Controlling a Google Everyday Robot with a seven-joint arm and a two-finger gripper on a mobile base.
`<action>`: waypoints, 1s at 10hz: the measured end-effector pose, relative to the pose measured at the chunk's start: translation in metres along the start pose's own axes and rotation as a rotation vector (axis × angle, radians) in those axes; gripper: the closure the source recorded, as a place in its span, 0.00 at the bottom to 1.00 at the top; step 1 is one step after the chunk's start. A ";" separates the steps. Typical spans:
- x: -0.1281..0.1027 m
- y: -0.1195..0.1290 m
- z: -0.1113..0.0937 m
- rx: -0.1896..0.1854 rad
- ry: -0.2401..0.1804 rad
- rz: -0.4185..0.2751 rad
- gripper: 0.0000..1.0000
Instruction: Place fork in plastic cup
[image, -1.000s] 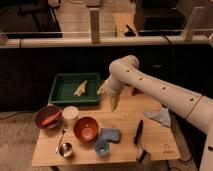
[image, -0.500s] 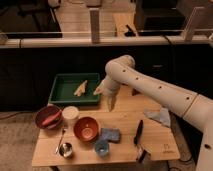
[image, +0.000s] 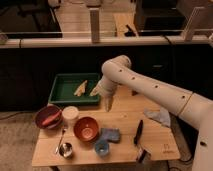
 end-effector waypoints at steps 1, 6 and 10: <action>-0.003 0.000 0.001 -0.004 -0.005 -0.010 0.20; -0.019 -0.003 0.009 -0.041 -0.025 -0.077 0.20; -0.031 -0.001 0.019 -0.081 -0.038 -0.133 0.20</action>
